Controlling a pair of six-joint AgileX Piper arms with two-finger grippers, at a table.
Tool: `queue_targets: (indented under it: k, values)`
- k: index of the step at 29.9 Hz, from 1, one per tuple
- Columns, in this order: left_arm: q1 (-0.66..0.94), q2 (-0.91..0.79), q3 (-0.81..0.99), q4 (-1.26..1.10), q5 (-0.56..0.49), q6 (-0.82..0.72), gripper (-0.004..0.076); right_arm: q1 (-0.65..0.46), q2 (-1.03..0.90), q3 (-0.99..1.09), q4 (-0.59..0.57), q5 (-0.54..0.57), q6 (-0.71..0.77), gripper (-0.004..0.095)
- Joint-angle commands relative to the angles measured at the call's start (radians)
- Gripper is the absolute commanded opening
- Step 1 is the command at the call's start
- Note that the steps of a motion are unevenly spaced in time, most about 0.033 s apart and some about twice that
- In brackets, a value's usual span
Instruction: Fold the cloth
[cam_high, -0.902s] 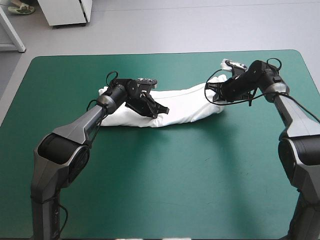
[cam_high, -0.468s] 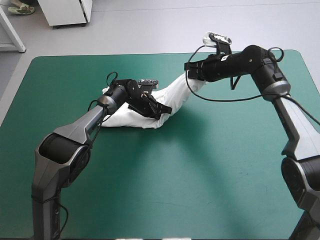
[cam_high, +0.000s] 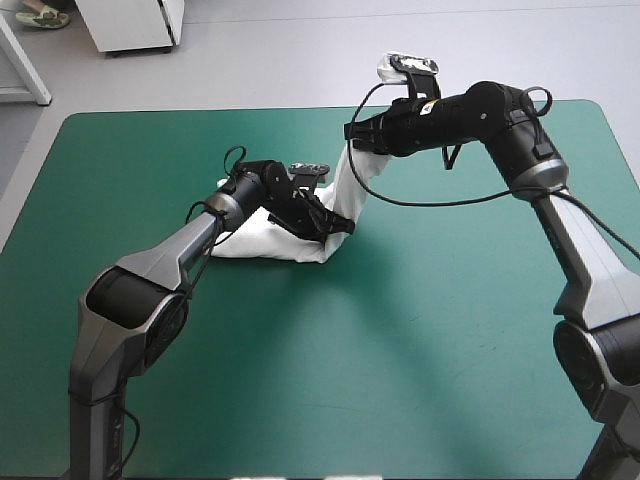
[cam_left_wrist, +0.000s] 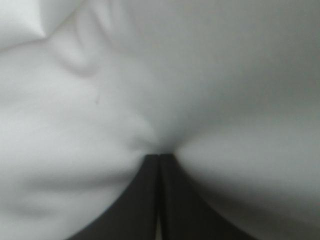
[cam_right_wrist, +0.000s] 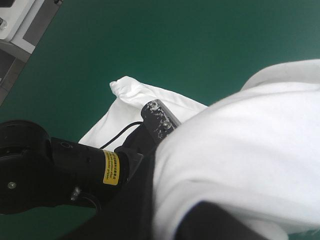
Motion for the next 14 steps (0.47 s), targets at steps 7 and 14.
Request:
queue_targets:
  k: [7, 14]
  values:
    - [-0.008, -0.195, -0.107, 0.158, 0.137, -0.023, -0.0009, -0.004, -0.062, -0.044, 0.028, -0.04, -0.03, -0.0018]
    - [0.042, -0.376, -0.079, 0.292, 0.29, -0.028, -0.0009, 0.009, -0.051, -0.051, 0.068, -0.044, -0.057, -0.0018]
